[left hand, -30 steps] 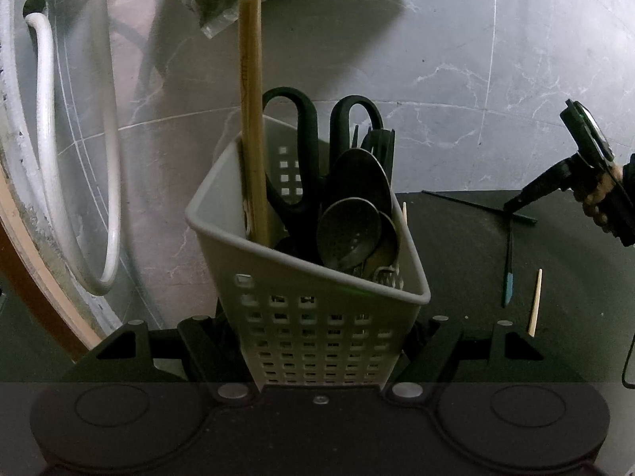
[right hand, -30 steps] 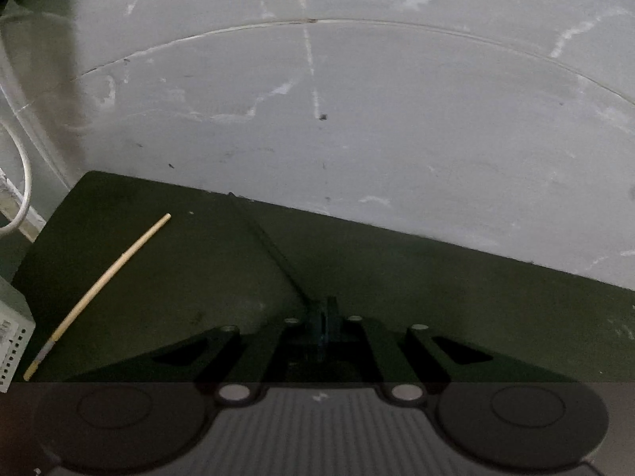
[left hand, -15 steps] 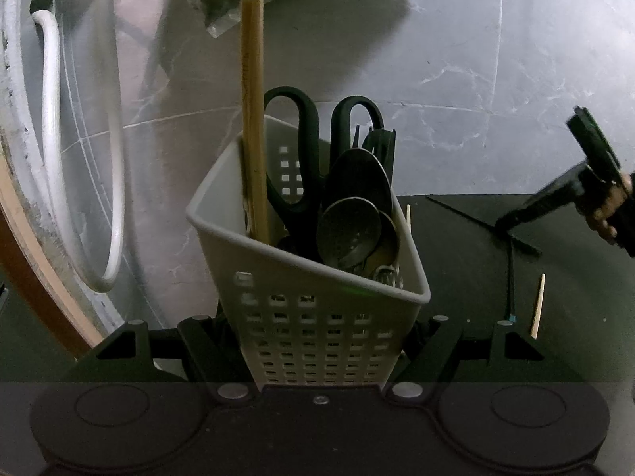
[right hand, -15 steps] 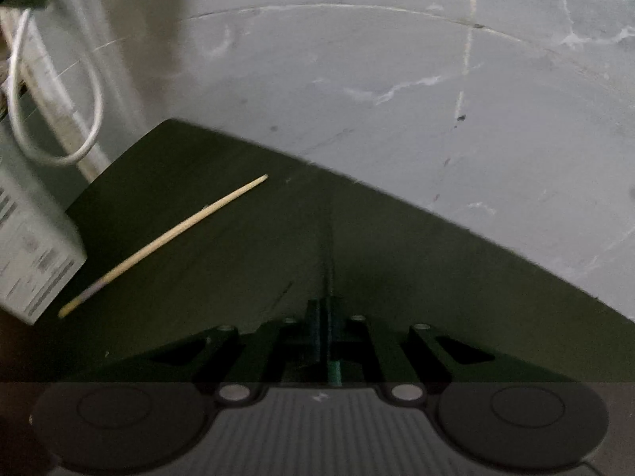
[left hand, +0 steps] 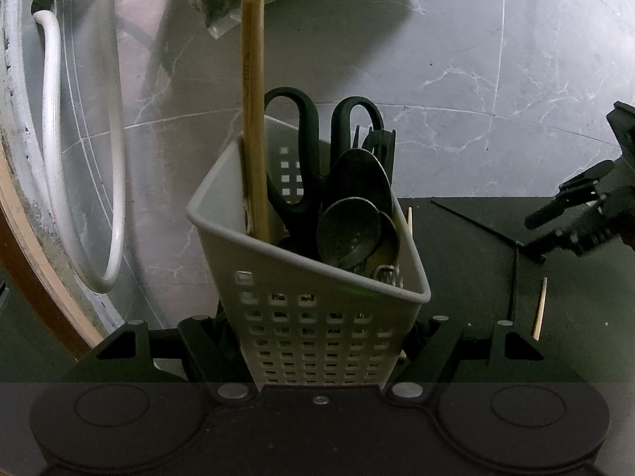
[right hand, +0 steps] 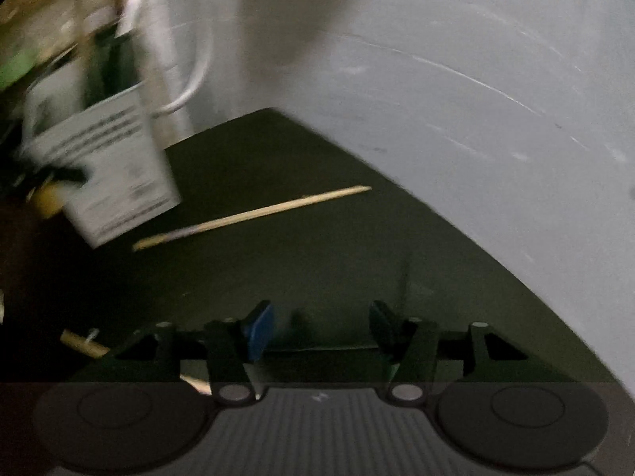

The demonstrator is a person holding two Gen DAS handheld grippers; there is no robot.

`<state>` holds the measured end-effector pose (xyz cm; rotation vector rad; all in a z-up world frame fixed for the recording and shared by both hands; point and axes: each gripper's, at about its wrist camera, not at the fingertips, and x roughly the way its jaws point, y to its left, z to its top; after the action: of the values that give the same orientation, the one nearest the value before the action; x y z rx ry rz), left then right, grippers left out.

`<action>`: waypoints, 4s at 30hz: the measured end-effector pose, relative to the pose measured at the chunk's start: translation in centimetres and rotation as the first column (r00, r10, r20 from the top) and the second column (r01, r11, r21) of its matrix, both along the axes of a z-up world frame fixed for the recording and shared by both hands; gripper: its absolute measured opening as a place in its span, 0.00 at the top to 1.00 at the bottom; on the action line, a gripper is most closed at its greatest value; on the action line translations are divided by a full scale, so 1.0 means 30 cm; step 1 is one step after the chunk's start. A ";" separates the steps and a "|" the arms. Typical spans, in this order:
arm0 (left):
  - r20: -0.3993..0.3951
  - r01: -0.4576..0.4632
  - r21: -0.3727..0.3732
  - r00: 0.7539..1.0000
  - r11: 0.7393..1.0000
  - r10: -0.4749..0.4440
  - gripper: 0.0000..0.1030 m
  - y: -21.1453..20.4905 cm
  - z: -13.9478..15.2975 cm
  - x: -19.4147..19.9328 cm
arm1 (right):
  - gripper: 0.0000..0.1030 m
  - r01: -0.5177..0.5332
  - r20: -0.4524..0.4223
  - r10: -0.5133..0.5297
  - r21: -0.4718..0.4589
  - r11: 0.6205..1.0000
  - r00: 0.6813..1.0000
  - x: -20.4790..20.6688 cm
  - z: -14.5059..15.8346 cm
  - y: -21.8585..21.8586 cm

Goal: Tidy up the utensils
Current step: 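Close the right gripper on the dark teal-tipped stick, then lift the teal-tipped stick upright with the right gripper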

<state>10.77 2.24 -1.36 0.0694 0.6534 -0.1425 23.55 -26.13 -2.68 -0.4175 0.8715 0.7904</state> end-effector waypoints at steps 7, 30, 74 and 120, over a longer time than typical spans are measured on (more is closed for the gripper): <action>-0.002 -0.001 0.000 1.000 1.000 0.001 0.26 0.000 0.002 0.003 | 0.36 -0.203 0.001 0.204 -0.125 0.971 0.979 -0.113 -0.047 0.088; -0.003 -0.008 0.001 1.000 1.000 0.008 0.26 -0.001 0.002 0.004 | 0.91 0.158 -0.102 -0.161 -0.034 0.987 0.982 0.095 -0.116 0.029; -0.003 -0.011 -0.005 1.000 1.000 0.011 0.26 0.002 -0.003 0.005 | 0.80 0.287 -0.086 -0.292 -0.067 0.956 0.952 0.192 -0.097 0.022; -0.004 -0.020 -0.010 1.000 1.000 0.020 0.26 0.000 -0.007 -0.005 | 0.87 0.326 -0.191 -0.330 -0.054 0.944 0.924 0.304 -0.103 0.064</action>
<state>10.63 2.25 -1.57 0.0524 0.6569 -0.1267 32.66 -24.22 -5.76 -0.2033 1.1027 0.5169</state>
